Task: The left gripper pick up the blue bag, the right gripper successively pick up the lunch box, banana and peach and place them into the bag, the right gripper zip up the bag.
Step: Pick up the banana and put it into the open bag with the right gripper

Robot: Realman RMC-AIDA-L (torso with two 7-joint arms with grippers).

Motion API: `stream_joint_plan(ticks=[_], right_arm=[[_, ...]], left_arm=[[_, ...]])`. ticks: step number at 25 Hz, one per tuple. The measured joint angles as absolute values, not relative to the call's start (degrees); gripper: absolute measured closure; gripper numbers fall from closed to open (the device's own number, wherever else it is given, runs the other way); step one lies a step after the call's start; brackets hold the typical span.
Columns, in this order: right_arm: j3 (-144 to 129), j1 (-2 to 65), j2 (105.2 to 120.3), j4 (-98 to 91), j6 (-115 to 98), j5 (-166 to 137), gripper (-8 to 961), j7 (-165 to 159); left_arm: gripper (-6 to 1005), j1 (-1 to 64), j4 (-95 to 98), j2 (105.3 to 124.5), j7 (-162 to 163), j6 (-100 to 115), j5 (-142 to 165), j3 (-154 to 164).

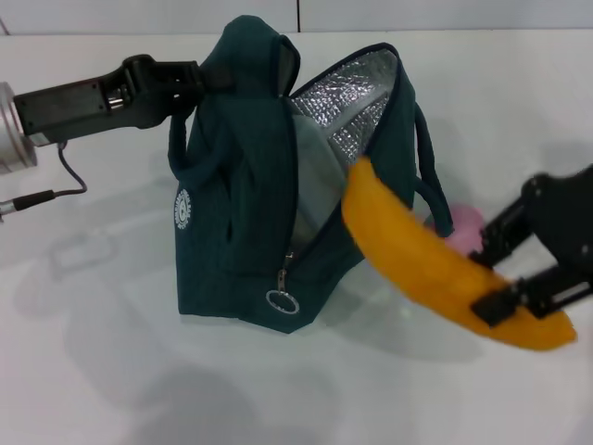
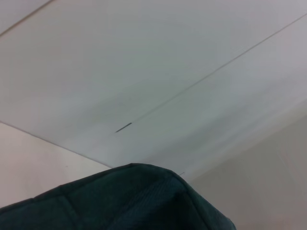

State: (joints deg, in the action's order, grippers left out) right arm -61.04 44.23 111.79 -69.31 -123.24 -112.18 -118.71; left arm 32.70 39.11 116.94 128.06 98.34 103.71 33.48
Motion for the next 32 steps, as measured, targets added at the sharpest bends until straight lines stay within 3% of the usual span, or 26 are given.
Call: stream_joint_plan(ticks=[4, 12, 22, 32], right_arm=[[-50.9, 44.9, 112.80, -64.5, -121.3, -110.8, 556, -117.2], [-46.3, 43.5, 112.84, -57.0, -112.0, -100.2, 555, -115.5], [-47.1, 41.6, 115.50, -42.4, -101.1, -88.2, 554, -108.6], [-59.6, 42.6, 116.05, -32.9, -93.8, -78.7, 553, -97.0]], left_arm=[[956, 32.8, 39.1, 117.36, 128.0, 98.3, 103.7, 33.5], [956, 32.7, 39.1, 117.35, 128.0, 98.3, 103.7, 33.6], [956, 32.8, 36.9, 117.06, 126.9, 98.3, 103.7, 33.7], [956, 33.0, 36.1, 116.79, 126.6, 98.3, 103.7, 33.5]])
